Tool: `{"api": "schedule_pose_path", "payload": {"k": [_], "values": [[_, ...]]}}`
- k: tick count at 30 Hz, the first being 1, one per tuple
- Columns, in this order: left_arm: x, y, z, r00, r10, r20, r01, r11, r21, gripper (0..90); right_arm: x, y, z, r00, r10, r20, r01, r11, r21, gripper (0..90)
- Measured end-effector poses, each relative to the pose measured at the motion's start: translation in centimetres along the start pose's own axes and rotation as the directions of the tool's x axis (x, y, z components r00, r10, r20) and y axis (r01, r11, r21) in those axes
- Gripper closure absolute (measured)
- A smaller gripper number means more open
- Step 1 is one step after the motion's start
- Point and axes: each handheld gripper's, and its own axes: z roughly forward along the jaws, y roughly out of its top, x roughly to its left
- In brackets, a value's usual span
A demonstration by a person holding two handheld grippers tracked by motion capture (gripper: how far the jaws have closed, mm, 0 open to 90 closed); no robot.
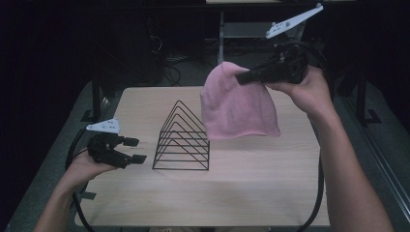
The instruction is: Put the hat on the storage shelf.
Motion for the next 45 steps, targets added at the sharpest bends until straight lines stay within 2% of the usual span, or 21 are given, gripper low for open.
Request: {"api": "schedule_pose_path", "payload": {"k": [12, 16, 26, 30, 35, 38, 40, 45], "values": [[-0.4, 1.7, -0.7, 0.9993, 0.027, 0.024, -0.027, 0.9995, -0.017, 24.0, 1.2, 3.3, 1.7, 0.998, -0.043, -0.047, 0.042, 0.999, -0.018, 79.7], [-0.8, 2.8, -1.0, 0.998, 0.044, 0.046, -0.042, 0.9981, -0.044, 24.0, 1.8, 4.8, 2.8, 0.9954, -0.062, -0.074, 0.061, 0.998, -0.022, 79.7], [-1.2, 4.4, -1.3, 0.9956, 0.067, 0.066, -0.062, 0.996, -0.064, 24.0, 2.9, 7.2, 4.9, 0.9884, -0.103, -0.112, 0.099, 0.994, -0.037, 79.5], [-1.2, 5.6, -1.6, 0.994, 0.077, 0.078, -0.072, 0.9949, -0.072, 24.0, 3.2, 7.8, 5.9, 0.9858, -0.117, -0.12, 0.113, 0.993, -0.037, 79.4], [-1.0, 6.4, -2.0, 0.9931, 0.066, 0.097, -0.056, 0.993, -0.104, 24.3, 3.7, 8.7, 7.1, 0.982, -0.13, -0.137, 0.127, 0.991, -0.032, 79.4], [-0.7, 6.6, -2.0, 0.9926, 0.054, 0.109, -0.043, 0.9942, -0.098, 26.1, 4.0, 9.1, 7.9, 0.9789, -0.141, -0.148, 0.137, 0.99, -0.032, 79.4], [-0.6, 6.7, -2.0, 0.9901, 0.044, 0.134, -0.031, 0.9946, -0.099, 29.0, 4.4, 9.4, 8.4, 0.978, -0.136, -0.159, 0.132, 0.991, -0.033, 79.4], [-0.2, 6.8, -2.4, 0.9919, 0.027, 0.124, -0.014, 0.9946, -0.103, 35.7, 4.9, 9.9, 9.3, 0.9708, -0.159, -0.18, 0.154, 0.987, -0.038, 79.4]]}}
